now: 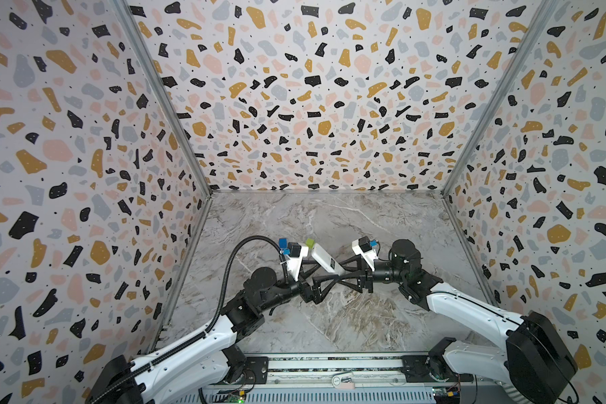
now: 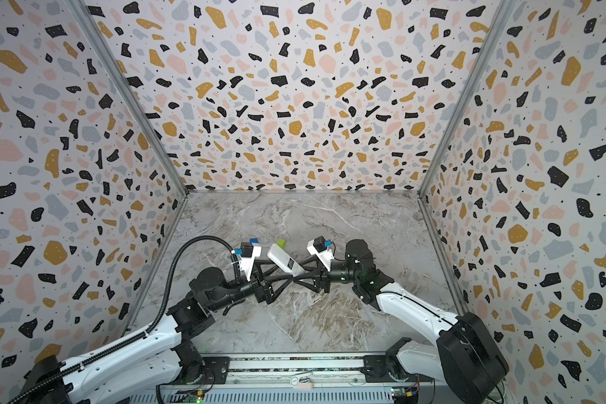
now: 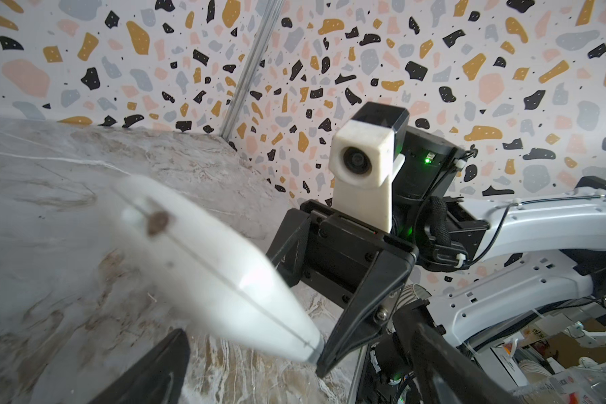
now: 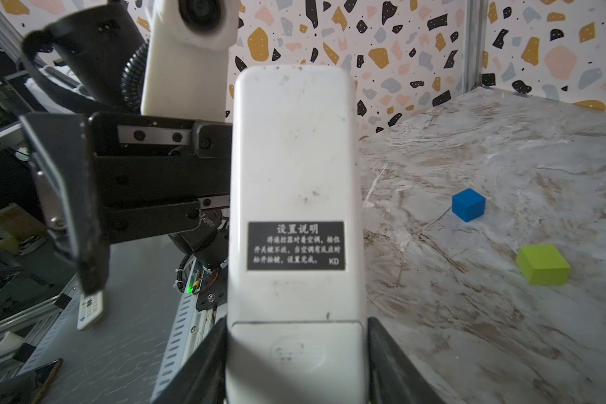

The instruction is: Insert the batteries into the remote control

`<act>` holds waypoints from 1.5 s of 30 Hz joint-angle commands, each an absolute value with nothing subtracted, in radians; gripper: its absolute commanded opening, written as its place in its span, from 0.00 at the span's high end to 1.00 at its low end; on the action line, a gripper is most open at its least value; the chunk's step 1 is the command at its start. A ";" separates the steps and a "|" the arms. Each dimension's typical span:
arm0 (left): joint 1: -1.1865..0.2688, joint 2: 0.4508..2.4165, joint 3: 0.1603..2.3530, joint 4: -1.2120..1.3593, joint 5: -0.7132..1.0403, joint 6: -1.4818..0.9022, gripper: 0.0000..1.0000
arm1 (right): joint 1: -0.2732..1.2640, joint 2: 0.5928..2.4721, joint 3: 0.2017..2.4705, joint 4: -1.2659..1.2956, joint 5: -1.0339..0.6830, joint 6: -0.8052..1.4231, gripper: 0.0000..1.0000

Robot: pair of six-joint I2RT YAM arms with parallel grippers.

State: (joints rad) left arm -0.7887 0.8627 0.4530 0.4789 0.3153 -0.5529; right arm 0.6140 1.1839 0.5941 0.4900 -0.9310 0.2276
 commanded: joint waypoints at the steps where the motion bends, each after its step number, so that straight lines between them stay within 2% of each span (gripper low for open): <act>1: -0.798 0.861 0.467 0.623 0.347 -0.540 0.00 | 0.610 1.141 0.588 0.603 -1.015 0.289 0.87; 9: -0.812 0.852 0.478 0.678 0.391 -0.540 0.03 | 0.609 1.128 0.563 0.743 -1.095 0.383 0.87; 25: -0.851 0.887 0.500 0.743 0.432 -0.542 0.20 | 0.612 1.145 0.543 0.876 -1.181 0.472 0.85; 31: -0.852 0.894 0.505 0.762 0.438 -0.549 0.33 | 0.614 1.146 0.543 0.885 -1.194 0.475 0.84; 35: -0.853 0.902 0.506 0.762 0.440 -0.550 0.51 | 0.615 1.151 0.545 0.902 -1.198 0.487 0.84; 37: -0.853 0.899 0.506 0.759 0.439 -0.548 0.57 | 0.617 1.152 0.548 0.903 -1.197 0.486 0.78; 39: -0.853 0.893 0.509 0.745 0.431 -0.543 0.61 | 0.617 1.157 0.551 0.899 -1.191 0.486 0.68; 45: -0.852 0.878 0.554 0.574 0.345 -0.499 0.71 | 0.620 1.135 0.566 0.764 -1.114 0.393 0.24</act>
State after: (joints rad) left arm -0.8482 0.8955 0.5014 0.6224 0.3958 -0.5312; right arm 0.6147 1.1595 0.5404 0.8131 -1.1500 0.4576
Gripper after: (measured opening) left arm 0.559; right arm 0.735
